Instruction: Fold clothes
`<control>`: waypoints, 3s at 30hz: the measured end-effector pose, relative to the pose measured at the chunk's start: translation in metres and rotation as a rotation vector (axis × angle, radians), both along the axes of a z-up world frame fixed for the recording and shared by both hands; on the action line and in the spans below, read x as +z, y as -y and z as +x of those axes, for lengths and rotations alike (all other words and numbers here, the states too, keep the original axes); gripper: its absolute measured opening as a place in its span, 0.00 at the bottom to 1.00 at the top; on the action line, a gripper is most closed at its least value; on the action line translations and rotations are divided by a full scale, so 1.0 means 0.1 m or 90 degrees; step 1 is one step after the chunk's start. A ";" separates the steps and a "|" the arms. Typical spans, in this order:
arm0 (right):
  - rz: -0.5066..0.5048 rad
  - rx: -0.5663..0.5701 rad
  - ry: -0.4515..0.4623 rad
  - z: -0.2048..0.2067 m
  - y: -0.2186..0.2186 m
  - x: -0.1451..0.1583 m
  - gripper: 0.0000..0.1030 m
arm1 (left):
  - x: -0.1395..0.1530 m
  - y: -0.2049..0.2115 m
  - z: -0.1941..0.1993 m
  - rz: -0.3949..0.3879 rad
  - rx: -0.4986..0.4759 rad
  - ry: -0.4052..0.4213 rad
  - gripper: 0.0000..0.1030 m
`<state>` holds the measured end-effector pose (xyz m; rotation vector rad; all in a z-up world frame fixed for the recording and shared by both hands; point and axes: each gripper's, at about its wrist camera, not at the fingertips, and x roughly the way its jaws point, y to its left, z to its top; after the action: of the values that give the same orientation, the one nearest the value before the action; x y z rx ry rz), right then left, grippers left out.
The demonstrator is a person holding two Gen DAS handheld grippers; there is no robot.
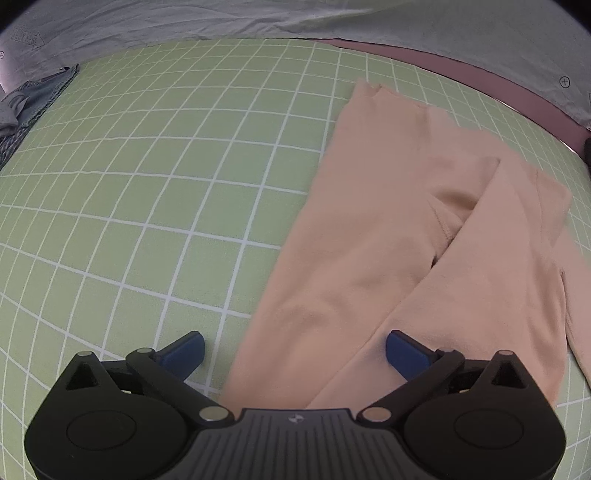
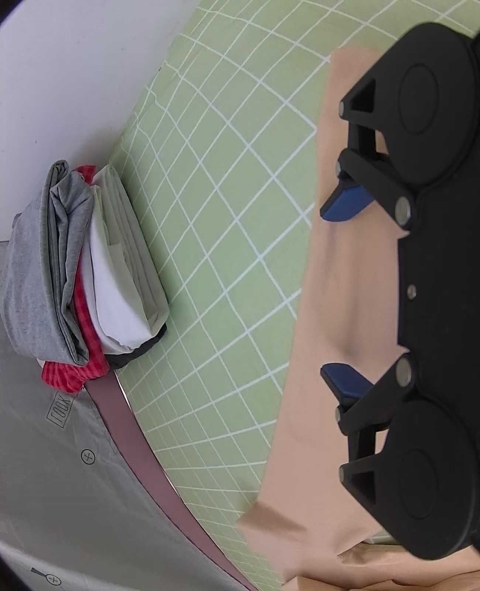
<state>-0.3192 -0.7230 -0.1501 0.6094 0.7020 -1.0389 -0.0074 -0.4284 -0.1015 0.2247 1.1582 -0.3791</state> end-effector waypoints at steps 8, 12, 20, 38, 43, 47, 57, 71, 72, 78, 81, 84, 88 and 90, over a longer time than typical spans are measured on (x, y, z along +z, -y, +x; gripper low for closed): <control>-0.006 -0.036 -0.034 -0.23 0.01 -0.03 0.88 | -0.03 0.00 -0.03 -0.001 -0.008 -0.002 1.00; -0.003 -0.048 -0.047 -0.30 0.01 -0.06 0.92 | -0.02 -0.01 -0.02 -0.002 -0.007 -0.003 1.00; -0.012 -0.059 -0.070 -0.36 -0.02 -0.10 1.00 | -0.05 0.18 0.22 -0.002 -0.005 -0.005 1.00; -0.024 0.058 -0.039 -0.38 -0.15 0.03 0.10 | -0.06 0.03 -0.08 -0.011 -0.004 0.009 1.00; -0.033 0.080 -0.024 -0.34 -0.26 0.11 0.09 | -0.04 -0.05 -0.10 -0.020 -0.005 -0.004 1.00; -0.066 0.107 0.003 -0.35 -0.47 0.29 0.09 | 0.11 -0.38 -0.26 -0.024 0.001 0.003 1.00; -0.099 0.163 0.067 0.02 -1.08 0.66 0.09 | 0.25 -1.09 -0.45 0.022 -0.026 0.038 1.00; -0.087 0.343 0.176 1.70 -2.60 0.96 0.08 | 0.30 -2.25 0.15 0.031 0.009 0.043 1.00; -0.084 0.360 0.186 1.84 -2.72 1.01 0.08 | 0.31 -2.31 0.19 0.032 0.007 0.047 1.00; -0.036 0.446 0.219 2.46 -3.43 1.05 0.08 | 0.33 -2.68 0.43 0.042 0.018 0.059 1.00; 0.007 0.463 0.191 2.62 -3.64 0.86 0.10 | 0.32 -2.81 0.52 0.045 0.033 0.058 1.00; 0.051 0.446 0.185 2.60 -3.66 0.72 0.18 | 0.31 -2.85 0.55 0.046 0.041 0.059 1.00; 0.052 0.410 0.191 2.43 -3.53 0.73 0.48 | 0.30 -2.75 0.52 0.044 0.038 0.052 1.00; 0.037 0.388 0.187 2.32 -3.41 0.78 0.51 | 0.30 -2.63 0.45 0.043 0.026 0.049 1.00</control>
<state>-0.0871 -0.3820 -0.0722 0.5343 0.6026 -0.3559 0.0378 -0.1657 -0.0720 0.2721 1.0989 -0.2941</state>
